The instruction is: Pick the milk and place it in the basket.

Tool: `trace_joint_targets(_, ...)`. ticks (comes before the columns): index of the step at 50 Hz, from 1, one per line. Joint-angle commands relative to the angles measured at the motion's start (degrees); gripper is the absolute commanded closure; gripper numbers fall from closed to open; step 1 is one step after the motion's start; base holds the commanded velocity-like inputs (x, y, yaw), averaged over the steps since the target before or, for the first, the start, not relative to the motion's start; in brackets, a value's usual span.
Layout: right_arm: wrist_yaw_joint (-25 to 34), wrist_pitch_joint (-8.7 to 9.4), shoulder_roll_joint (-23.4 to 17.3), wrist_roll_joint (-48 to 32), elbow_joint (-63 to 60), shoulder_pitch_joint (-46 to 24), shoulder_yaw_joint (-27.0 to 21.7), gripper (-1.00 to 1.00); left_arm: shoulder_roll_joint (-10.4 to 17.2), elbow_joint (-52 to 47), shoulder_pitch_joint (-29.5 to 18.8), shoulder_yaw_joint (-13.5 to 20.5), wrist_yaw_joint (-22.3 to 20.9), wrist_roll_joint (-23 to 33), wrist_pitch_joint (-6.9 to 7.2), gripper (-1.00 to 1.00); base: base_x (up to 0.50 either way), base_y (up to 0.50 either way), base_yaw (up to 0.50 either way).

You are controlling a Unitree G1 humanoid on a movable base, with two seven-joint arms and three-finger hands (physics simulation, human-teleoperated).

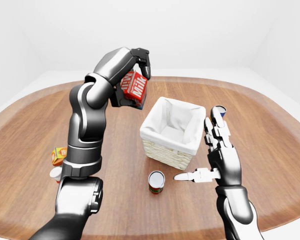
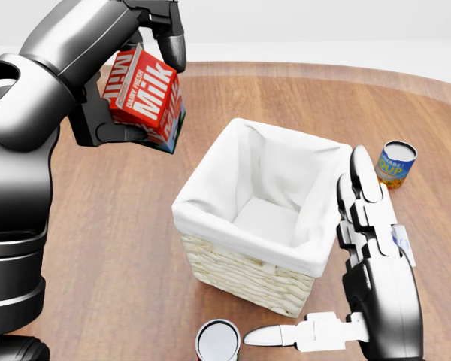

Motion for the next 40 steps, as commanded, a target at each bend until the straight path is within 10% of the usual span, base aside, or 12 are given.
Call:
trace_joint_targets(1,0.0,0.04,0.0,-0.1,0.1,0.0,0.1,-1.0,-2.0,0.4,-2.8,-0.7,3.4,-3.8,0.0,1.0,0.0,0.0,0.0)
trace_joint_targets(40,0.2,0.04,-0.1,0.0,-1.0,0.2,0.3,-1.0,-13.3,6.7,-2.8,-5.9,8.2,-2.0,0.0,1.0,0.0,0.0,0.0)
